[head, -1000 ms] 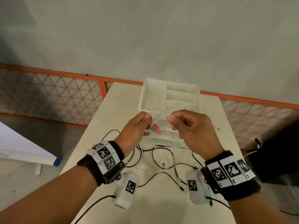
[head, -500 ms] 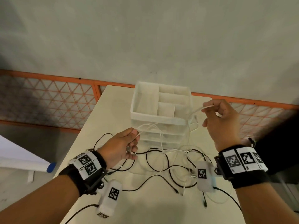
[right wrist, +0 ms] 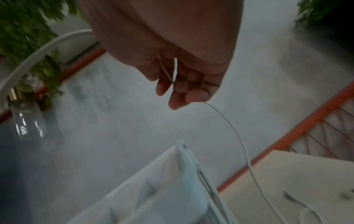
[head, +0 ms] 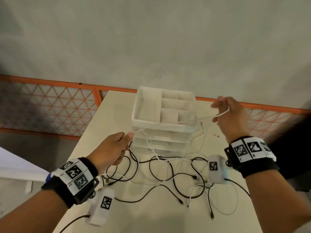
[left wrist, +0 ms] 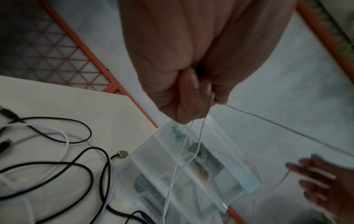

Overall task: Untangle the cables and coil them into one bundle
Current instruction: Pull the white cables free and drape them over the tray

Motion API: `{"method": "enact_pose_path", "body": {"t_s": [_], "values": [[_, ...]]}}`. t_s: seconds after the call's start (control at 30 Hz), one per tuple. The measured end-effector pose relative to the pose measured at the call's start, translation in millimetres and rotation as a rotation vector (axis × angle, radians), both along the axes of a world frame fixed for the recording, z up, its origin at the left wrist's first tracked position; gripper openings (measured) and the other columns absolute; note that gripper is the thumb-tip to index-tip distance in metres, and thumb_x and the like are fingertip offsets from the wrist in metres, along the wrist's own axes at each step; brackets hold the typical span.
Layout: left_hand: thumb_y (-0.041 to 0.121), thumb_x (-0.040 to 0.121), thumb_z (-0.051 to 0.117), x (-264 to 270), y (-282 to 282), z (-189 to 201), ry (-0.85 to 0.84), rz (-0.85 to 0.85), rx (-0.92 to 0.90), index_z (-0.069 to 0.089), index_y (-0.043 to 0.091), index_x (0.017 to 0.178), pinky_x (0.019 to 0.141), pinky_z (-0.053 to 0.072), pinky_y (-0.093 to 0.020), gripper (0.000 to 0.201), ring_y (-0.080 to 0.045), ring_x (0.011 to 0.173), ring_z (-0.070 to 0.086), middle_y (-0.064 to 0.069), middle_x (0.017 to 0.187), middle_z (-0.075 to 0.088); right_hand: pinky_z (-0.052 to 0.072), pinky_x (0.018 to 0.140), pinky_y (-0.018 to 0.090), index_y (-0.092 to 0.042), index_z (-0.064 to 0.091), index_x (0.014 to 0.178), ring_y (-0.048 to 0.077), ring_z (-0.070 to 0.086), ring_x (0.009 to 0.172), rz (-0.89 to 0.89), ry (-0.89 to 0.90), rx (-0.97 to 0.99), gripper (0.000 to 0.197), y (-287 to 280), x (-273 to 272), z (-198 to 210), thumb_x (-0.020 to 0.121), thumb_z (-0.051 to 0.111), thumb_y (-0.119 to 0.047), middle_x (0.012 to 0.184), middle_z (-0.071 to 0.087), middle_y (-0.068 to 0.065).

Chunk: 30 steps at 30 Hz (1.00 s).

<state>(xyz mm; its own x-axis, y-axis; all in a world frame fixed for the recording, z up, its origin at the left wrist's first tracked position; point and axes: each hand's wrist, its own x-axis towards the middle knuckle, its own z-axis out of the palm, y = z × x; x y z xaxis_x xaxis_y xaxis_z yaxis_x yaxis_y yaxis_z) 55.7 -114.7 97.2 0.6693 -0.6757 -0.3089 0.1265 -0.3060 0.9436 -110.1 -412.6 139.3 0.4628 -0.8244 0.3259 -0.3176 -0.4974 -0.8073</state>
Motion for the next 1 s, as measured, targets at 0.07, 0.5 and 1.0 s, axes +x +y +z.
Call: {"method": "enact_pose_path", "body": {"t_s": [0.07,0.5,1.0], "values": [[0.041,0.098,0.053,-5.9,-3.7,1.0,-0.015,-0.022,0.01,0.036,0.014,0.072,0.041,0.017,-0.02,0.042,-0.012,0.044,0.019,0.003,0.057,0.032,0.055,0.067,0.039,-0.034,0.064,0.092,0.025,0.072,0.068,0.033,-0.104,-0.031,0.019,0.0,2.4,16.1,0.098,0.047,-0.04,0.088,0.069,-0.014],[0.044,0.099,0.049,-21.7,-18.4,6.9,-0.357,-0.342,0.188,0.045,0.017,0.066,0.046,0.029,-0.019,0.043,-0.009,0.046,0.034,0.009,0.052,0.038,0.046,0.066,0.015,-0.043,0.045,0.14,0.005,0.061,0.063,0.455,0.273,0.21,0.067,83.0,-22.7,-32.2,0.085,0.076,-0.019,0.073,0.068,-0.002],[0.031,0.101,0.048,-16.6,16.3,-18.9,-0.38,-0.541,0.337,0.059,0.017,0.069,0.063,0.046,-0.021,0.037,-0.011,0.057,0.057,0.006,0.062,0.062,0.049,0.064,0.029,-0.026,0.07,0.088,0.018,0.064,0.064,0.0,0.293,-0.077,0.024,30.9,-36.9,-56.8,0.088,0.061,-0.004,0.083,0.072,-0.004]]}}
